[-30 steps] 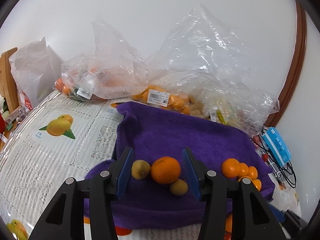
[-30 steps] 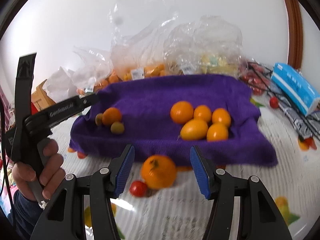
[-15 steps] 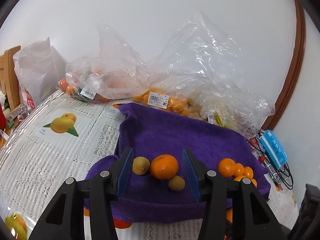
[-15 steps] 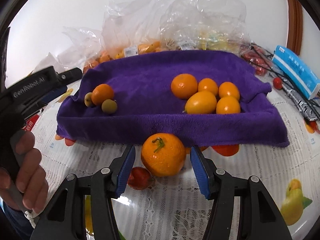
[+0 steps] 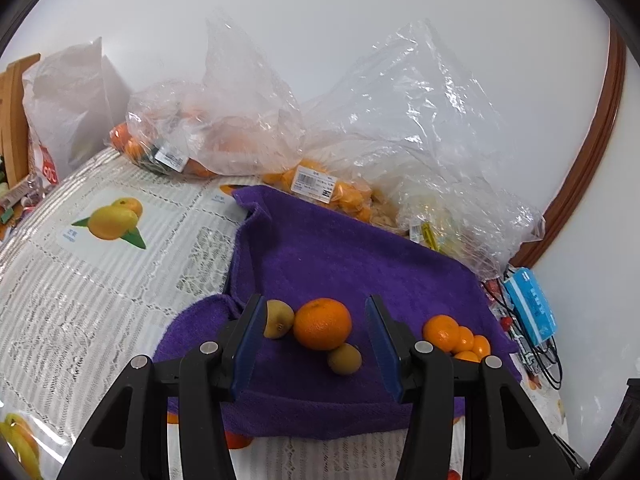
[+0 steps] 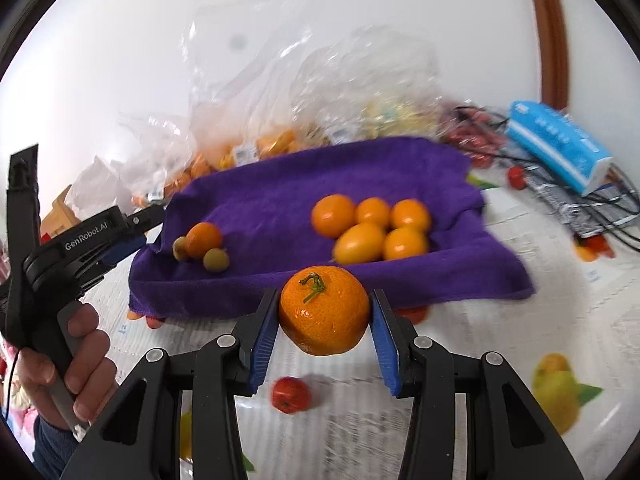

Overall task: Organize fruits
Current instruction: 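Grasp a large orange with the right tool and lift it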

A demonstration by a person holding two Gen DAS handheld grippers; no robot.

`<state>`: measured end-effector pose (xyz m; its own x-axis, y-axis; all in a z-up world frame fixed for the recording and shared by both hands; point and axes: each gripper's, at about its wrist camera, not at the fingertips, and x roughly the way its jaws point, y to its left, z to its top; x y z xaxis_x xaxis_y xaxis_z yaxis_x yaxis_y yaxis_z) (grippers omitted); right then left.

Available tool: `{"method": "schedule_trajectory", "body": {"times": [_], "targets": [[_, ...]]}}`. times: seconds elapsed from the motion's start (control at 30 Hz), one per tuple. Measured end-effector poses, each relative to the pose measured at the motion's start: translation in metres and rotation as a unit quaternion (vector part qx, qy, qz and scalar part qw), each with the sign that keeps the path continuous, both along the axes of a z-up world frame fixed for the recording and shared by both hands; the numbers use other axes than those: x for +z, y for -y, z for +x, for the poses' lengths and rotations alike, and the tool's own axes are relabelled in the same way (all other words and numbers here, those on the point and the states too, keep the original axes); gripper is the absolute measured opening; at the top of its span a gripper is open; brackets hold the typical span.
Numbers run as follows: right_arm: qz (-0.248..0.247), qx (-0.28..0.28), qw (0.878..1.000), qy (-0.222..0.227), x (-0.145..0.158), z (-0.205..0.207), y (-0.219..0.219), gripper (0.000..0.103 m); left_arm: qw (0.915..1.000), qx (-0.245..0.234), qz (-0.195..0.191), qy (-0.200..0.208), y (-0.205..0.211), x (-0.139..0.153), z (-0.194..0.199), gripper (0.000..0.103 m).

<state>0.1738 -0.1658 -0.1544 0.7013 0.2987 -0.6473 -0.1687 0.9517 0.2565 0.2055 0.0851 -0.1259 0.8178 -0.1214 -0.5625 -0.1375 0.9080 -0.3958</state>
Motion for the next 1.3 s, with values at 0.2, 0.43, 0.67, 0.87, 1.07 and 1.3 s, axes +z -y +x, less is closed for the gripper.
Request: {"method": "schedule_trajectory", "body": {"times": [0.2, 0.43, 0.67, 0.87, 1.07, 1.3], "targets": [[-0.024, -0.040, 0.999, -0.014, -0.011, -0.022, 0.039, 0.045, 0.9995, -0.022, 0.023, 0.004, 0.016, 0.000, -0.002, 0.049], [-0.066, -0.062, 0.996, -0.024, -0.033, -0.050, 0.065, 0.045, 0.9958, -0.074, 0.053, 0.009, 0.049, -0.004, -0.010, 0.049], [-0.043, -0.056, 0.997, -0.038, -0.038, -0.046, 0.073, 0.045, 0.9831, -0.154, 0.088, 0.047, 0.089, -0.001, -0.038, 0.053], [-0.045, -0.034, 0.998, -0.028, -0.036, -0.044, 0.080, 0.045, 0.9677, -0.225, 0.111, 0.026, 0.115, -0.010, -0.055, 0.053], [-0.027, -0.039, 0.998, -0.031, -0.036, -0.042, 0.091, 0.045, 0.9485, -0.288, 0.132, -0.012, 0.139, -0.024, -0.066, 0.053], [-0.022, -0.047, 0.998, -0.031, -0.037, -0.043, 0.093, 0.045, 0.9441, -0.285, 0.152, -0.066, 0.148, -0.041, -0.059, 0.053]]}}
